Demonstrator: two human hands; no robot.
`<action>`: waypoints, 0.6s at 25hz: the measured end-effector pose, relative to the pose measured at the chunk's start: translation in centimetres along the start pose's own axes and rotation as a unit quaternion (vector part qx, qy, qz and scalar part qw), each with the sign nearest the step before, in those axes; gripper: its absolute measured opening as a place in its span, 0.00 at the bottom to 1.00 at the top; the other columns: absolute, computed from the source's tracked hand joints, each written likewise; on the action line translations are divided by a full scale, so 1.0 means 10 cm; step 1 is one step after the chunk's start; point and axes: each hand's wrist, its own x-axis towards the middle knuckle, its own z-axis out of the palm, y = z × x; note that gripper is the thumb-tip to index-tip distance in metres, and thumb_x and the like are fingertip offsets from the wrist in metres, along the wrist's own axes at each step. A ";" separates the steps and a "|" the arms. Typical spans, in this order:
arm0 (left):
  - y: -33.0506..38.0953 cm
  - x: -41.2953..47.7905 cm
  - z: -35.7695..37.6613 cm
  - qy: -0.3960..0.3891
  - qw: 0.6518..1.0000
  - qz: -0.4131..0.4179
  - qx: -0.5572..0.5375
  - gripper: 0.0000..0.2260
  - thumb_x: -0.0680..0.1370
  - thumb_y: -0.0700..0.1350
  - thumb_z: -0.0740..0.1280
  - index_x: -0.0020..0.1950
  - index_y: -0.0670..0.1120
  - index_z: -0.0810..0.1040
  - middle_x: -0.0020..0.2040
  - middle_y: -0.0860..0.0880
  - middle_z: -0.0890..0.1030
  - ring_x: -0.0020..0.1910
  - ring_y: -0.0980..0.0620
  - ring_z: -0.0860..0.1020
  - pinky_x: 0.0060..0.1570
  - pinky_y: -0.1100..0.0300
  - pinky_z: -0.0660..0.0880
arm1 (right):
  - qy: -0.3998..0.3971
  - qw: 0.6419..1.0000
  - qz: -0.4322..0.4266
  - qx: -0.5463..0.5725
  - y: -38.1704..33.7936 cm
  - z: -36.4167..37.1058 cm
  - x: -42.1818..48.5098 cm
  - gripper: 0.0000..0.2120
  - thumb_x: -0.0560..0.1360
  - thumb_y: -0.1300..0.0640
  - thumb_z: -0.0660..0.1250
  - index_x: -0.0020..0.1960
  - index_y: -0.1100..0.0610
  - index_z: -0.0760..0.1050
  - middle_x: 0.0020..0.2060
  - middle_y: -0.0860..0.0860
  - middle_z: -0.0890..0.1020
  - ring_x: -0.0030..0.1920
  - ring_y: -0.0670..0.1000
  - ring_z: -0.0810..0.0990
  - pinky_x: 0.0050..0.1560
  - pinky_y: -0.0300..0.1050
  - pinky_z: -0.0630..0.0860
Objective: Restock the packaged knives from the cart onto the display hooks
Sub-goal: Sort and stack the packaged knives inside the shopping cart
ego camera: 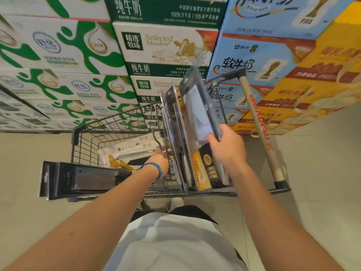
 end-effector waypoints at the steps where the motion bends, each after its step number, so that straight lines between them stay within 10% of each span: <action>1: 0.01 -0.01 0.00 0.001 1.000 0.002 -0.004 0.23 0.83 0.40 0.57 0.77 0.51 0.60 0.63 0.38 0.78 0.58 0.38 0.79 0.52 0.52 0.78 | -0.049 0.999 0.014 -0.014 -0.02 0.16 -0.03 0.08 0.82 0.47 0.65 0.55 0.51 0.74 0.40 0.48 0.80 0.36 0.49 0.77 0.32 0.44 0.70; 5: 0.07 -0.05 -0.06 0.006 0.999 -0.028 -0.045 0.23 0.83 0.40 0.57 0.78 0.52 0.58 0.65 0.43 0.77 0.63 0.41 0.77 0.55 0.54 0.74 | -0.061 0.982 -0.057 -0.171 0.14 0.61 -0.14 0.29 0.83 0.37 0.55 0.70 0.58 0.73 0.66 0.58 0.76 0.65 0.58 0.75 0.61 0.52 0.74; 8: 0.17 -0.17 -0.12 -0.037 0.955 0.015 0.294 0.17 0.84 0.42 0.55 0.73 0.44 0.68 0.68 0.45 0.75 0.69 0.41 0.70 0.72 0.43 0.56 | 0.021 0.993 0.000 -0.119 0.33 0.46 0.01 0.32 0.82 0.35 0.49 0.71 0.57 0.73 0.70 0.59 0.74 0.70 0.61 0.71 0.66 0.58 0.71; 11: 0.14 -0.19 -0.11 -0.033 0.943 0.011 0.331 0.16 0.84 0.42 0.55 0.72 0.42 0.70 0.66 0.46 0.76 0.65 0.42 0.73 0.73 0.43 0.55 | 0.065 0.988 0.087 -0.109 0.64 0.35 0.17 0.24 0.84 0.44 0.57 0.73 0.58 0.69 0.72 0.58 0.72 0.70 0.61 0.70 0.66 0.58 0.70; 15: 0.18 -0.20 -0.12 -0.066 0.965 -0.007 0.254 0.17 0.84 0.40 0.56 0.73 0.40 0.68 0.66 0.43 0.76 0.66 0.41 0.73 0.66 0.51 0.64 | -0.011 0.983 0.169 -0.065 0.81 0.39 0.29 0.21 0.86 0.44 0.51 0.50 0.58 0.74 0.53 0.59 0.82 0.51 0.61 0.80 0.47 0.51 0.72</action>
